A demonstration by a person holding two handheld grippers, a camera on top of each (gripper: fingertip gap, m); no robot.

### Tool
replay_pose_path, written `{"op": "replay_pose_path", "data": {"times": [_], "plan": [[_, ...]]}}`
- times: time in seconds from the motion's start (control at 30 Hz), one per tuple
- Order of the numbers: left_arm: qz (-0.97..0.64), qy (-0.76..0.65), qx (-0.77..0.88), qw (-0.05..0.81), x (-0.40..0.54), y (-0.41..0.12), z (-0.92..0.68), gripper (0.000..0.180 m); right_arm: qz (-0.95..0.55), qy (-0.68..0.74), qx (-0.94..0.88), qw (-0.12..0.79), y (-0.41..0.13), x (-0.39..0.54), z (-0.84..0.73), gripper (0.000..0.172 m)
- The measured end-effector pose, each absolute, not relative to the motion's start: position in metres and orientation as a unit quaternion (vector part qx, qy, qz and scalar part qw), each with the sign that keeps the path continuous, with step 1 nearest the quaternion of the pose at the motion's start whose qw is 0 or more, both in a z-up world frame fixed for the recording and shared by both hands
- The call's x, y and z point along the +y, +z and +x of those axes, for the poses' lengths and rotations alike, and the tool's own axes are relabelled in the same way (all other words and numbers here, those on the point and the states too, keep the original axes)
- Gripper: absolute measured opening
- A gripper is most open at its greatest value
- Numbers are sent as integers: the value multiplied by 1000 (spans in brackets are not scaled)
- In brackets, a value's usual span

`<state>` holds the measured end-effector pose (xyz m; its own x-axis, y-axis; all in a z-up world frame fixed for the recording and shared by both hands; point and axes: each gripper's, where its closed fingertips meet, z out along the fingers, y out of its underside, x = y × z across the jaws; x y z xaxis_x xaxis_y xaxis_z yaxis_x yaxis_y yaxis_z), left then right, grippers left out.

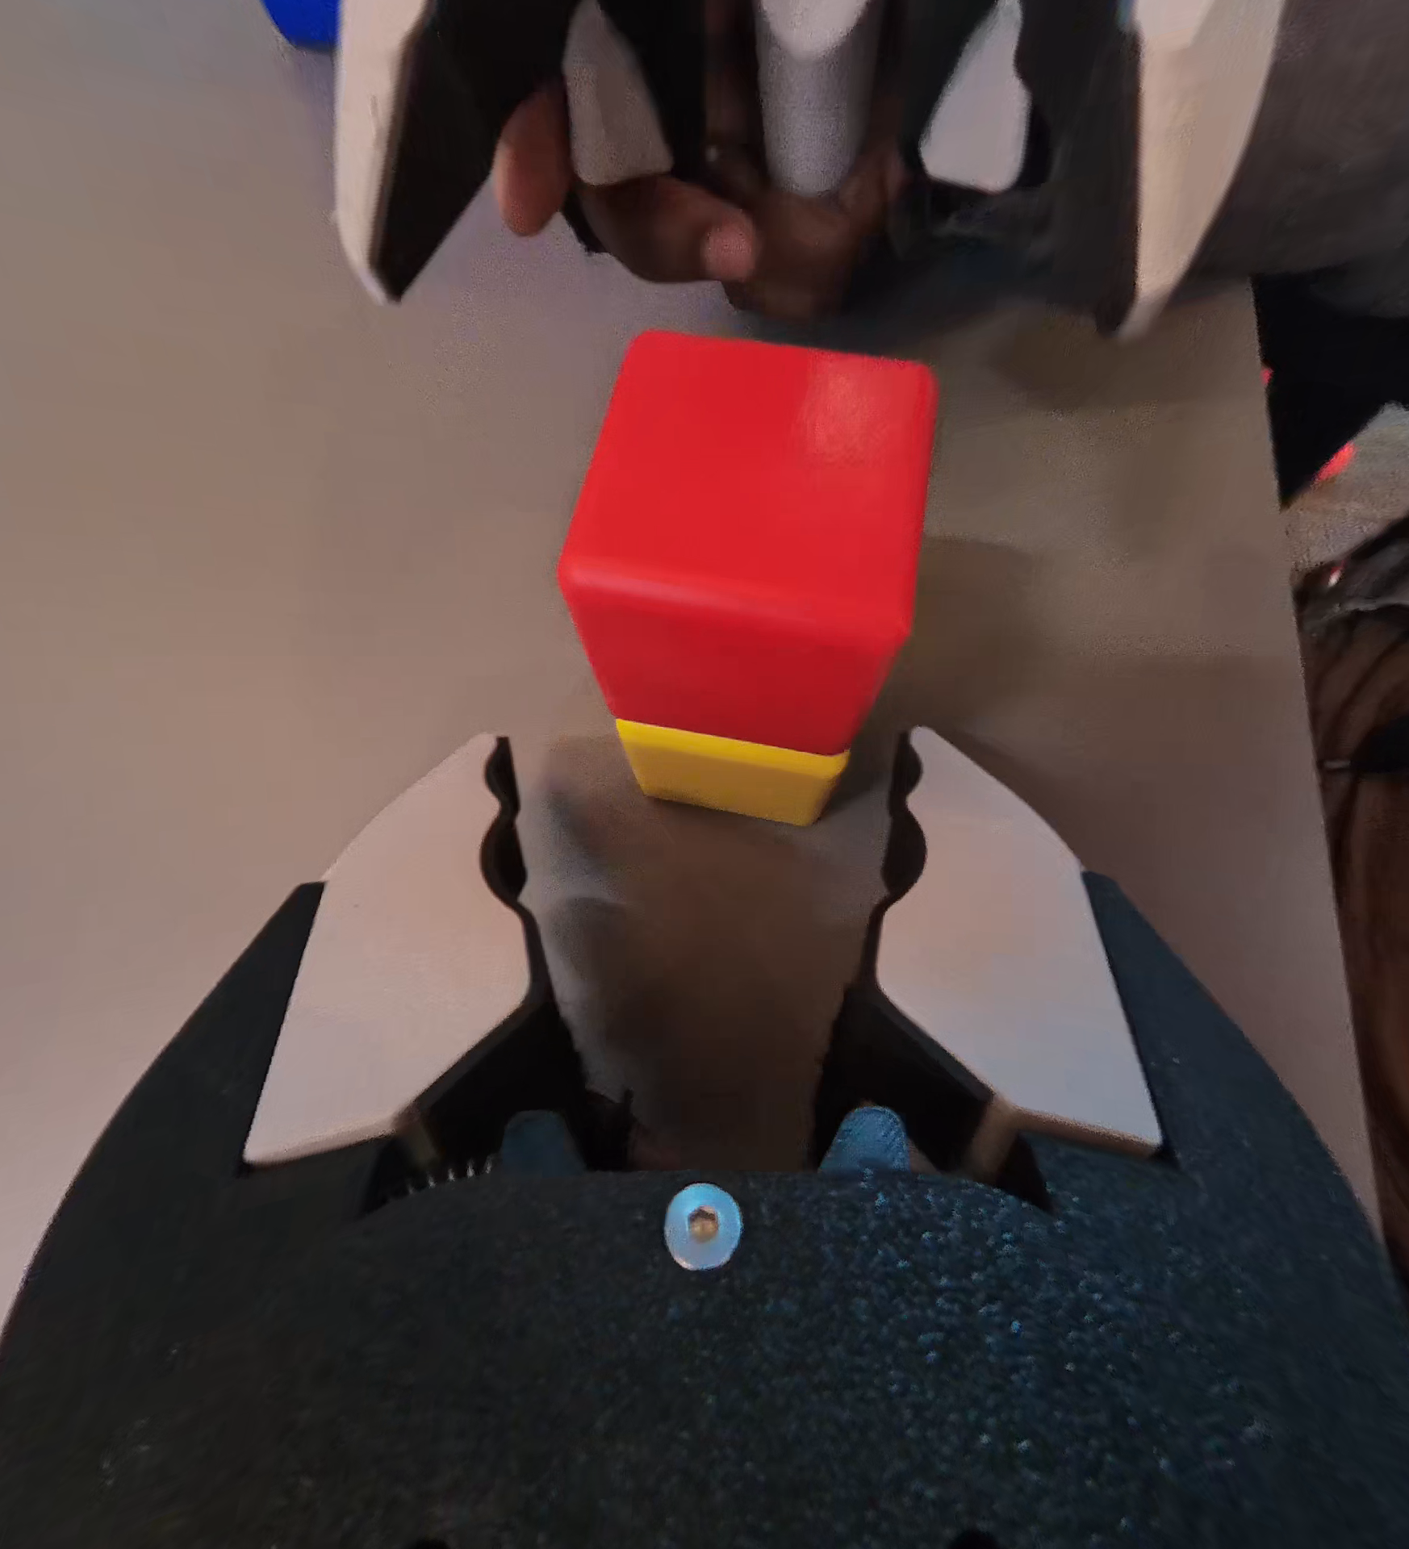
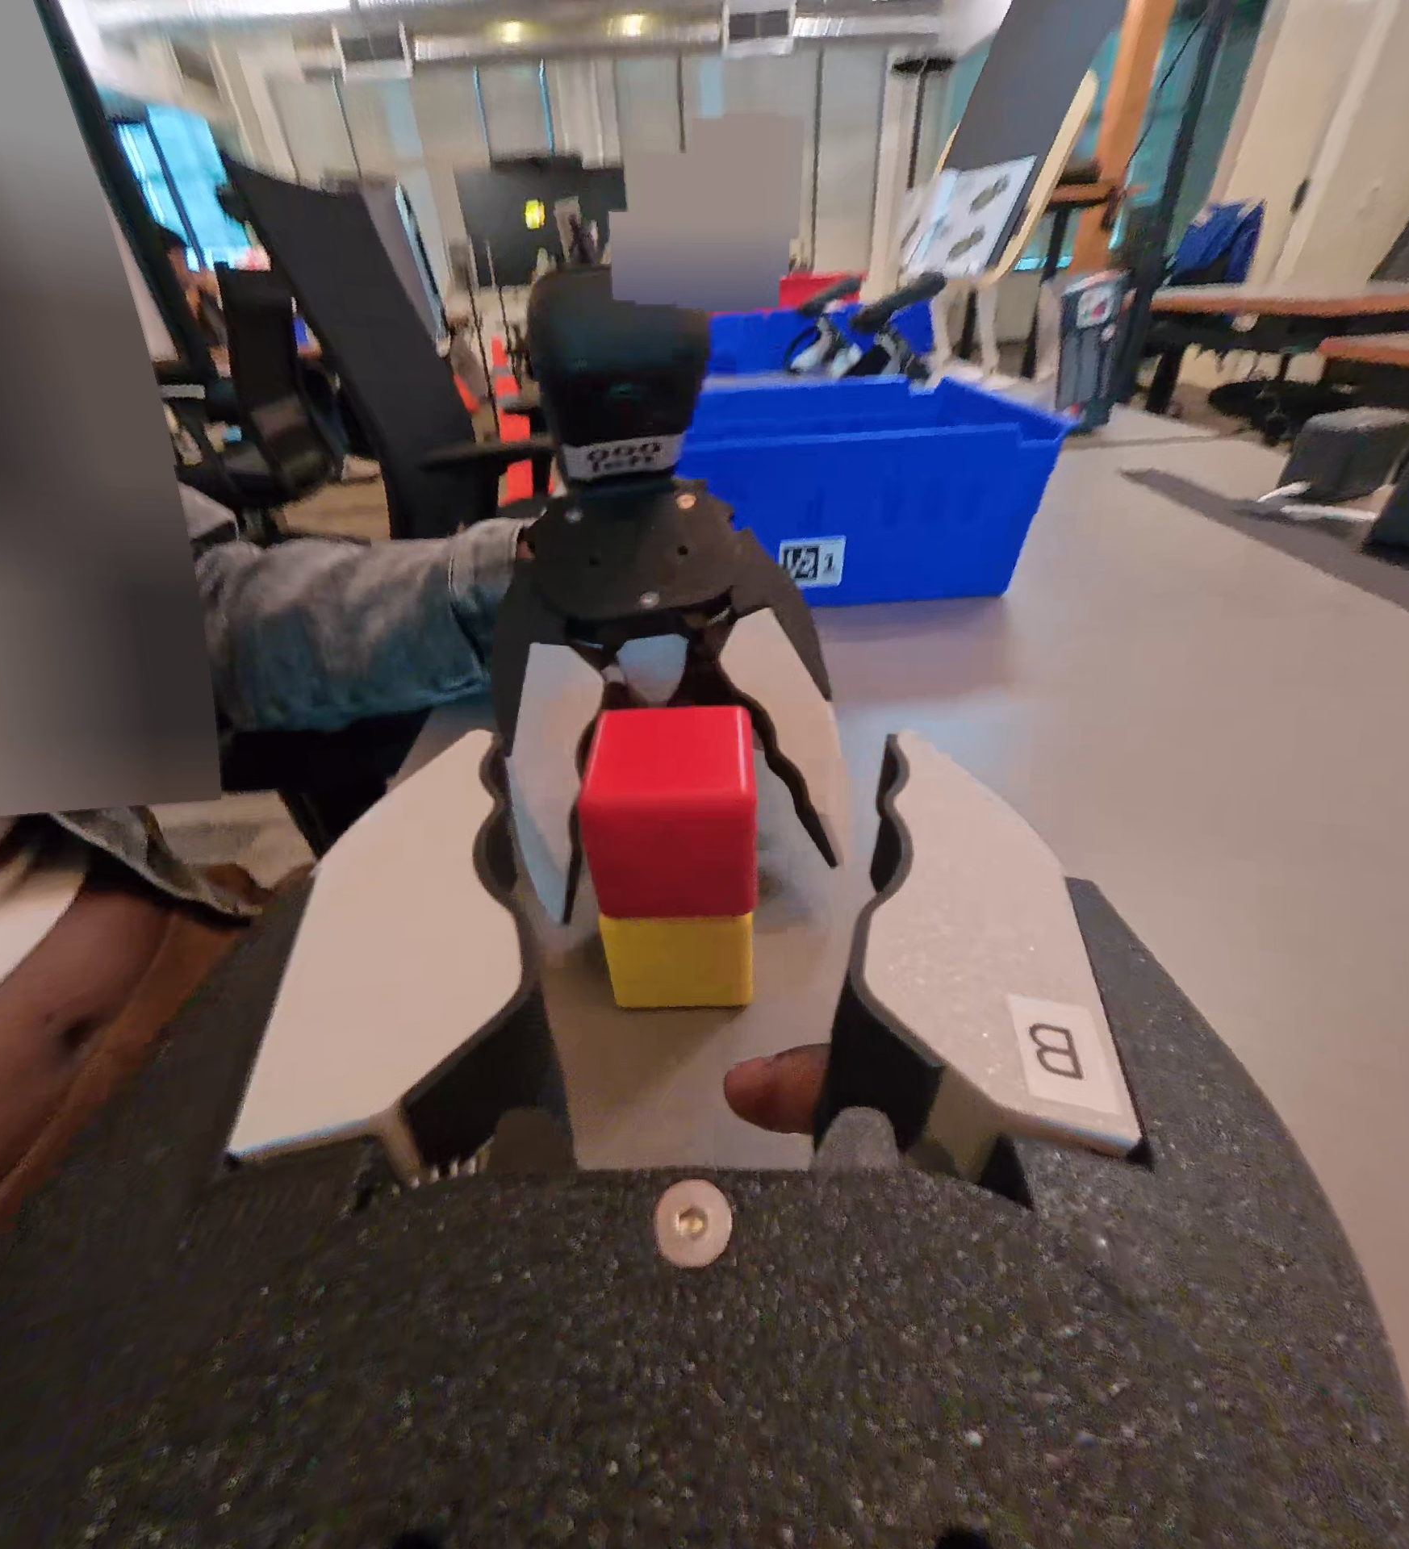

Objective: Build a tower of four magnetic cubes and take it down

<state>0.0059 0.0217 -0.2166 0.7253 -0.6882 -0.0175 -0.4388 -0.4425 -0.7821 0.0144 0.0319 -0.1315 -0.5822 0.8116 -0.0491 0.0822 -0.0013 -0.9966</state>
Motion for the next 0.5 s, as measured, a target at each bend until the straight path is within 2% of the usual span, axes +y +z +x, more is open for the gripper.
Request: {"op": "replay_pose_path", "data": {"times": [0.07,0.2,0.37,0.43,0.5], "plan": [[-828,-167,311,436,14,-198,5,90,-348,636,-615,310,-120,38,18,88],[-811,-187,236,502,-18,-129,-10,86,-343,659,-583,328,-106,44,23,89],[-785,-91,51,611,-60,-31,-116,71,-337,661,-581,334,-102,43,25,89],[-780,-47,-23,624,-76,-18,-173,65,-336,663,-579,335,-101,43,25,89],[-806,-26,-88,585,-86,-37,-224,67,-337,664,-577,336,-100,44,26,89]]}}
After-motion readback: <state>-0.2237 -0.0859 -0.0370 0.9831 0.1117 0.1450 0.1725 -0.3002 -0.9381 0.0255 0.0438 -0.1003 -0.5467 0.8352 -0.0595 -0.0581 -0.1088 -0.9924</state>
